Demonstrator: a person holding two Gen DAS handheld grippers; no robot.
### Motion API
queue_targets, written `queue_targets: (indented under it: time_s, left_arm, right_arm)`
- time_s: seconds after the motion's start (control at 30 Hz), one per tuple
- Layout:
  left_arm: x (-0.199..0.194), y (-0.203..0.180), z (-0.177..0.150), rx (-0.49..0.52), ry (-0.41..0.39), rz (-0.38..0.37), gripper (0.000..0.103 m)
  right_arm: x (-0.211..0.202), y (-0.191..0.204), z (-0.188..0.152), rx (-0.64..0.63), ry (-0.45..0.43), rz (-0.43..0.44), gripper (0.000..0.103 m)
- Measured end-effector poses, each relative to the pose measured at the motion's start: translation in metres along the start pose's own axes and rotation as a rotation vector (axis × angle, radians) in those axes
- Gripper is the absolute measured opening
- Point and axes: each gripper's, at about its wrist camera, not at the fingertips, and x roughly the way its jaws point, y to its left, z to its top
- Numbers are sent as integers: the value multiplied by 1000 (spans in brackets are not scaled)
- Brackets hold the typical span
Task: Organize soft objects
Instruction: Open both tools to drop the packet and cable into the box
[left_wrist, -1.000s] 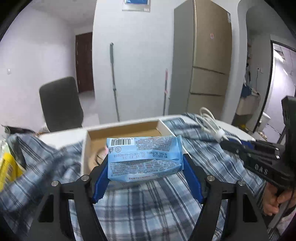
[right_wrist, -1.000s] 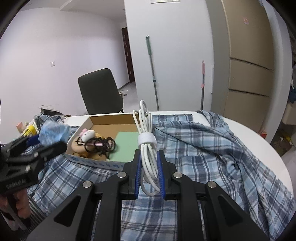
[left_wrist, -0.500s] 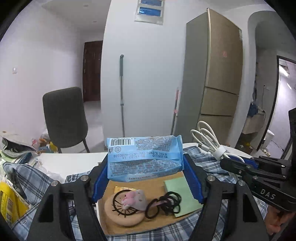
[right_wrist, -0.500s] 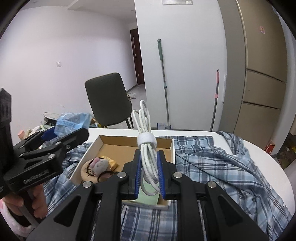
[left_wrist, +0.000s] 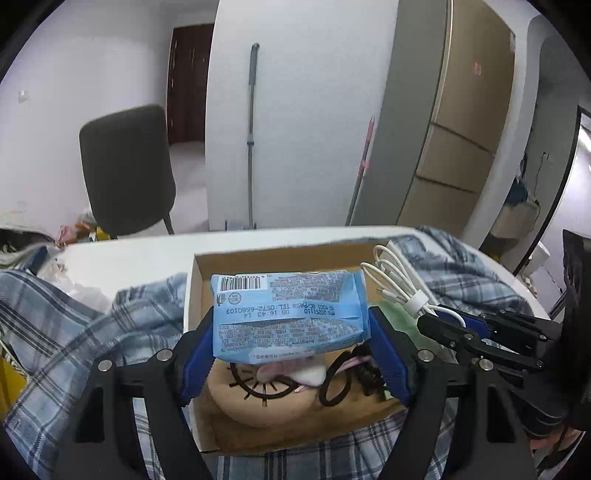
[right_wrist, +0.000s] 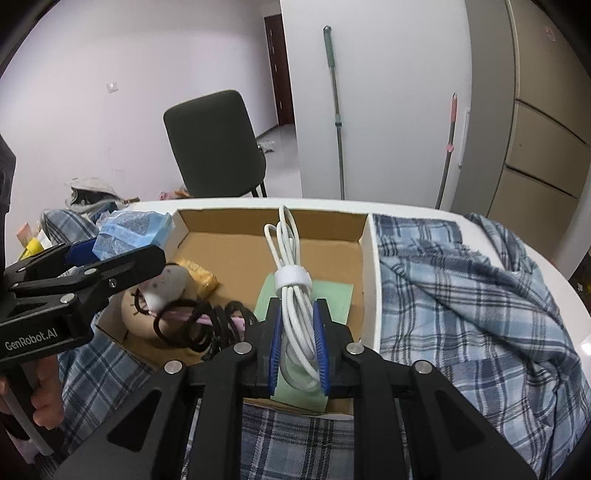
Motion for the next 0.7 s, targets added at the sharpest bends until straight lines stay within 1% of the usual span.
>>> queue_targets:
  time_s: [0.07,0.1,0.2,0.23,0.27,0.33,0.4,0.43,0.5,0.57,0.6,0.7]
  left_arm:
    - [5,-1,-2,6,17,3,82]
    - [7,-1,-2,6,20,3,86]
    - [9,-1,-5,-6,14,3,88]
    - [9,0,-5,-16,9,3,89]
    - [8,1,-5,-32,-1,0,90]
    - [3,2,-6,-49,-30,8,90]
    - [0,2,-6,-43,-54,15,90]
    - [-3,1,-6,-38,-67,14,90]
    - [-9,0,-4,-35,-92,20,92]
    - [-19,-2,-2,-31,-137,29,98]
    - [-24,-4,-1,-25,-157,41,103]
    - [-44,-13,3,26,-228,60,103]
  right_arm:
    - [3,-1,-1,0,11,4,16]
    - [5,-1,-2,-1,15,6,16]
    - [8,-2,-3,2,29,16,16]
    - [9,-3,-3,7,30,18,20]
    - [9,-4,-3,11,33,17,20]
    - [11,-5,-4,7,44,20,30]
    - [11,-4,-5,4,44,16,63]
    - [9,-4,-5,4,33,19,65]
    - [3,-2,-4,-7,-1,20,65]
    - [-3,0,-1,-24,-25,4,65]
    - [-6,-1,0,-24,-38,1,65]
    - [-17,-1,4,-22,-70,0,66]
